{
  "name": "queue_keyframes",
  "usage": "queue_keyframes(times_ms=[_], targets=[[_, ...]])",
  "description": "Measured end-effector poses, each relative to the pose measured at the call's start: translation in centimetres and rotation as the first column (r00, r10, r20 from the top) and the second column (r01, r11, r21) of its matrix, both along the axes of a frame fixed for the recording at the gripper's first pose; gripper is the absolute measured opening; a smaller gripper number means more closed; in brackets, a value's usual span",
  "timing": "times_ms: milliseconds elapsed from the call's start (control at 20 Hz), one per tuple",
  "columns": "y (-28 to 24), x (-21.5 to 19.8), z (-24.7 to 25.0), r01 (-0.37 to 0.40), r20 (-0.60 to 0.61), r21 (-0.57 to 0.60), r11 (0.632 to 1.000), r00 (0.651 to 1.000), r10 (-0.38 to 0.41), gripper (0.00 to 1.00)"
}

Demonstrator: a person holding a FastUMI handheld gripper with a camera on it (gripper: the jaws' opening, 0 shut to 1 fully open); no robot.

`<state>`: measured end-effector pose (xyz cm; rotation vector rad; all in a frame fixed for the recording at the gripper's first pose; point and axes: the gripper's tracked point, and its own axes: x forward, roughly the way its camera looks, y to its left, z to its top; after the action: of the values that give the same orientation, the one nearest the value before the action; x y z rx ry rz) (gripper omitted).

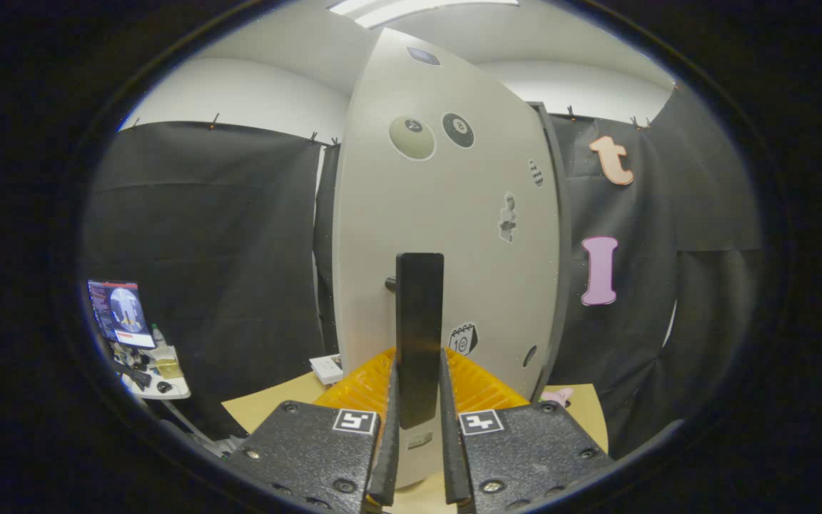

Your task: Open the shoe cabinet door, grab the shoes and put them into the shoe cabinet, then close the shoe cabinet door.

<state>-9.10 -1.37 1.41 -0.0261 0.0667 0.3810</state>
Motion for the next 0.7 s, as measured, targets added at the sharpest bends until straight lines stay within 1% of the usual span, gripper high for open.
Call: queue_keyframes(times_ms=[200, 300, 350, 400, 450, 550, 600, 700], targets=[[-5.4, -1.1, 0.7, 0.087, 0.032, 0.017, 0.996, 0.996, -0.088, 0.27], [-7.8, -1.7, 1.8, 0.137, 0.067, 0.026, 0.99, 0.988, -0.139, 0.27], [-8.9, -2.0, 1.8, 0.171, 0.071, 0.011, 0.985, 0.983, -0.172, 0.27], [-10.8, -3.0, 1.3, 0.22, 0.07, -0.013, 0.975, 0.973, -0.219, 0.26], [-12.4, -4.2, 1.3, 0.281, 0.086, -0.02, 0.96, 0.957, -0.278, 0.27], [-15.4, -7.2, 1.7, 0.369, 0.125, -0.027, 0.929, 0.923, -0.363, 0.26], [-15.4, -8.7, 1.7, 0.382, 0.141, -0.001, 0.924, 0.915, -0.378, 0.32], [-14.6, -10.5, 1.5, 0.368, 0.162, 0.044, 0.929, 0.915, -0.37, 0.44]])
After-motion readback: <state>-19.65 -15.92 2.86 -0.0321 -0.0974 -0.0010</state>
